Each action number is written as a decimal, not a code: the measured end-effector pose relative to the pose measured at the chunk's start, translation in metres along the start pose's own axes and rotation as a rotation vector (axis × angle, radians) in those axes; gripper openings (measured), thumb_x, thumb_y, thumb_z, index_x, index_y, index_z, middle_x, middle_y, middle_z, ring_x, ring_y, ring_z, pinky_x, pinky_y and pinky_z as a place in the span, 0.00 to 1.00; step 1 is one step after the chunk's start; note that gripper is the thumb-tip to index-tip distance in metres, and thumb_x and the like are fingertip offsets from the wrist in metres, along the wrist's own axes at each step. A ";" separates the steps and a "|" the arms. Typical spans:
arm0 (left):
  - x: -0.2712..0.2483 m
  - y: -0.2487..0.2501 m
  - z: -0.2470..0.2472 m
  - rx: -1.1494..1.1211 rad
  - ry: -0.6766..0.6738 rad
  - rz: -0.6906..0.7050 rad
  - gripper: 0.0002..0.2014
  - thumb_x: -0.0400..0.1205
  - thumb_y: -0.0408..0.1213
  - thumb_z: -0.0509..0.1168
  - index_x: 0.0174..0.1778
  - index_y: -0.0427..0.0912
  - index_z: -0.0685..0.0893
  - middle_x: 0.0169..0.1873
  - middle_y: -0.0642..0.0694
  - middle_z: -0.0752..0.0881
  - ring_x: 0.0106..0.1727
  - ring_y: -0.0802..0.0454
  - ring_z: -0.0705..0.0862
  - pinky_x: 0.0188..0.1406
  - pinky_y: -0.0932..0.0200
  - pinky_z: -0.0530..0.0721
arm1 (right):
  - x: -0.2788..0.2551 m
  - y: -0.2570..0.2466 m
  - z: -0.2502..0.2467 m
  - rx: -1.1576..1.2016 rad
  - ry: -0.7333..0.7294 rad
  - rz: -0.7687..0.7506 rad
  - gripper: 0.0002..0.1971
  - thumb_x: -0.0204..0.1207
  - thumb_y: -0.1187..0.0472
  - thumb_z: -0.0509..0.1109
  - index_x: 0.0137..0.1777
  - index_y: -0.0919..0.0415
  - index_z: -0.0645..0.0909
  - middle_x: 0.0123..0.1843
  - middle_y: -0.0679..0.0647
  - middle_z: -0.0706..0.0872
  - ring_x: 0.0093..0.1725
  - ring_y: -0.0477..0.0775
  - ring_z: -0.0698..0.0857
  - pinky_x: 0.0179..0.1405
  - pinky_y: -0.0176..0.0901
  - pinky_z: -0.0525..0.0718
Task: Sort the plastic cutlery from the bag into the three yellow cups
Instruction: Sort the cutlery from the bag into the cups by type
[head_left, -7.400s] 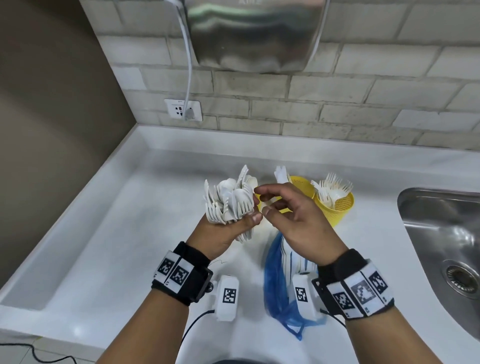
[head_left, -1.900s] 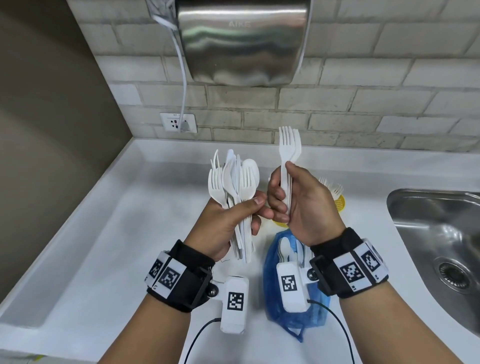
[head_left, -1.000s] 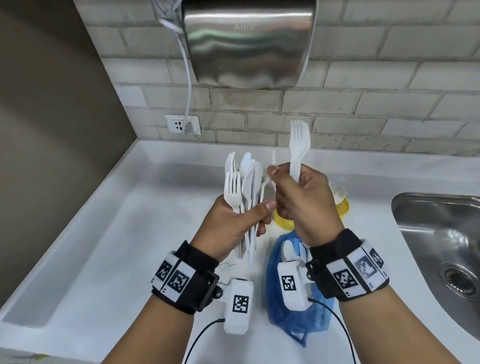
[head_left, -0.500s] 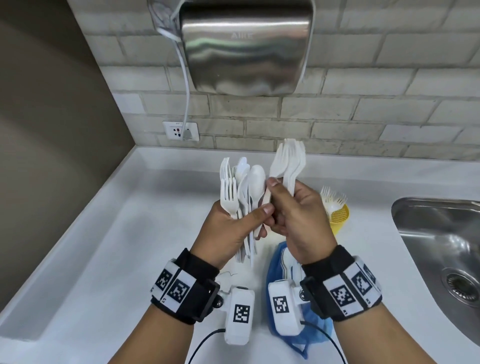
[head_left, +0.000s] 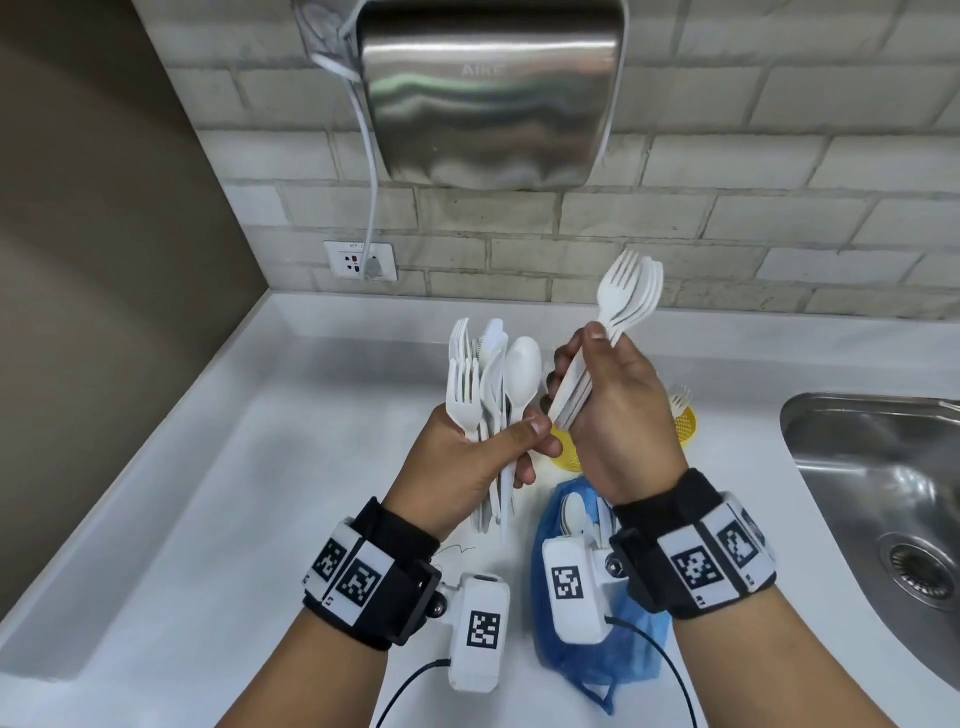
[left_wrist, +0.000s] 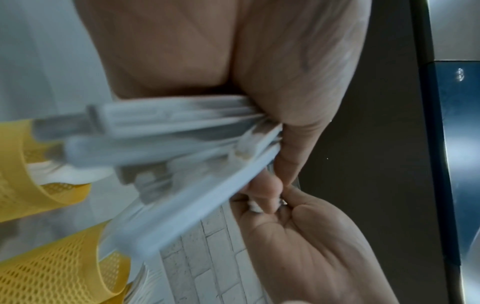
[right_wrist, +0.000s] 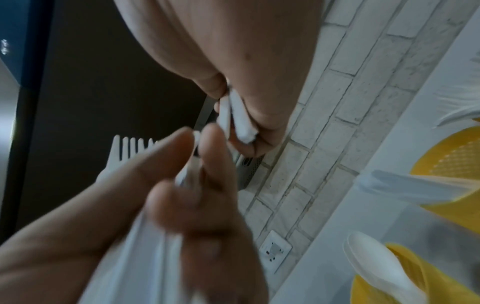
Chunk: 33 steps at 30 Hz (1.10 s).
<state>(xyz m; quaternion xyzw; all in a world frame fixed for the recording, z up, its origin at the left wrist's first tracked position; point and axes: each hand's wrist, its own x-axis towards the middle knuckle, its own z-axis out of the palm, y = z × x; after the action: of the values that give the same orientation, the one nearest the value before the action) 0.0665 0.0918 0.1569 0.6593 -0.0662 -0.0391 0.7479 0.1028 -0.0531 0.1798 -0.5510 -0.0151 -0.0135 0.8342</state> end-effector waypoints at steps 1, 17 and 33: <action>0.000 -0.001 0.000 0.009 0.011 -0.012 0.04 0.85 0.32 0.70 0.49 0.35 0.88 0.42 0.33 0.91 0.31 0.42 0.81 0.37 0.50 0.82 | 0.003 -0.004 -0.003 0.007 0.000 -0.026 0.15 0.94 0.56 0.55 0.46 0.62 0.72 0.35 0.64 0.76 0.31 0.60 0.76 0.32 0.53 0.76; 0.019 -0.008 -0.003 0.353 0.296 -0.004 0.10 0.81 0.37 0.72 0.42 0.33 0.84 0.25 0.47 0.86 0.25 0.49 0.84 0.30 0.59 0.84 | -0.028 0.003 -0.003 0.074 -0.152 -0.103 0.07 0.90 0.61 0.59 0.59 0.64 0.76 0.36 0.59 0.78 0.23 0.54 0.71 0.25 0.43 0.74; 0.016 -0.006 0.000 0.349 0.306 -0.003 0.13 0.81 0.38 0.73 0.38 0.32 0.83 0.25 0.45 0.84 0.26 0.50 0.83 0.34 0.55 0.84 | -0.025 -0.002 -0.010 0.260 -0.185 0.294 0.14 0.75 0.51 0.65 0.33 0.59 0.74 0.24 0.50 0.59 0.20 0.47 0.59 0.22 0.38 0.54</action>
<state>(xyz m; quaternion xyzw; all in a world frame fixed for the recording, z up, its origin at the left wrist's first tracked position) 0.0830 0.0882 0.1517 0.7770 0.0429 0.0723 0.6238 0.0781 -0.0630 0.1765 -0.4341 -0.0128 0.1610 0.8863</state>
